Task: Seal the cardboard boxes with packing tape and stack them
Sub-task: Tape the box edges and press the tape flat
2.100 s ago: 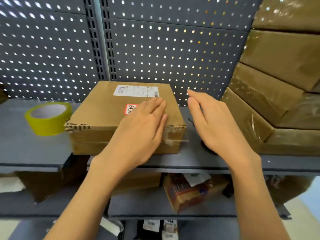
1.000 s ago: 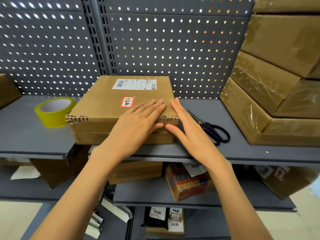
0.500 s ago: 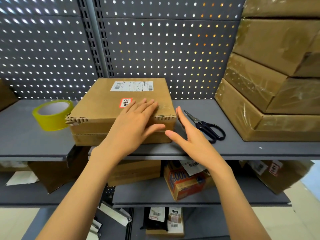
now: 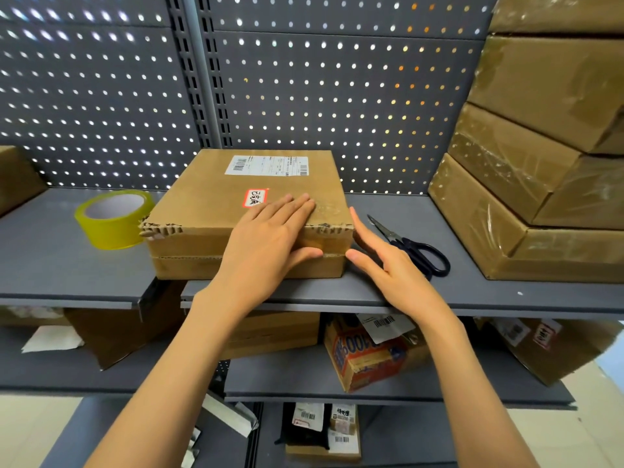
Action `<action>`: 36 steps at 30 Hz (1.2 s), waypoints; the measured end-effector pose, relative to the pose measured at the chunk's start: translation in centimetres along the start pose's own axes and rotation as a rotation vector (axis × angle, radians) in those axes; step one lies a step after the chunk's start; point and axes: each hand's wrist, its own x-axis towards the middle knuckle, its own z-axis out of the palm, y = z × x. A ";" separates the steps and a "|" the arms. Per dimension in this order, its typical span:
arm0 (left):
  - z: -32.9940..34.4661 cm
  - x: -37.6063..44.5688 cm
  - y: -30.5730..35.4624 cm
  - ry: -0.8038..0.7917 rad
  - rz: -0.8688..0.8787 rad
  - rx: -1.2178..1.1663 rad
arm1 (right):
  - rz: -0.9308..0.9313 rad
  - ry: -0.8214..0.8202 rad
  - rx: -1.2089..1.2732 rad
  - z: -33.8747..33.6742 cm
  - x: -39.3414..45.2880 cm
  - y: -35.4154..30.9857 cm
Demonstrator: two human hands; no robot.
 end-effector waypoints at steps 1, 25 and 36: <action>0.0 0.0 0.0 0.001 -0.001 0.003 | -0.002 0.007 0.021 0.0 0.1 0.2; -2.0 -2.1 -1.5 0.045 -0.172 -0.177 | -0.010 0.131 0.213 1.2 1.2 -4.6; -2.8 -6.3 -6.9 0.233 -0.932 -0.774 | 0.135 0.372 0.286 4.9 2.5 -5.6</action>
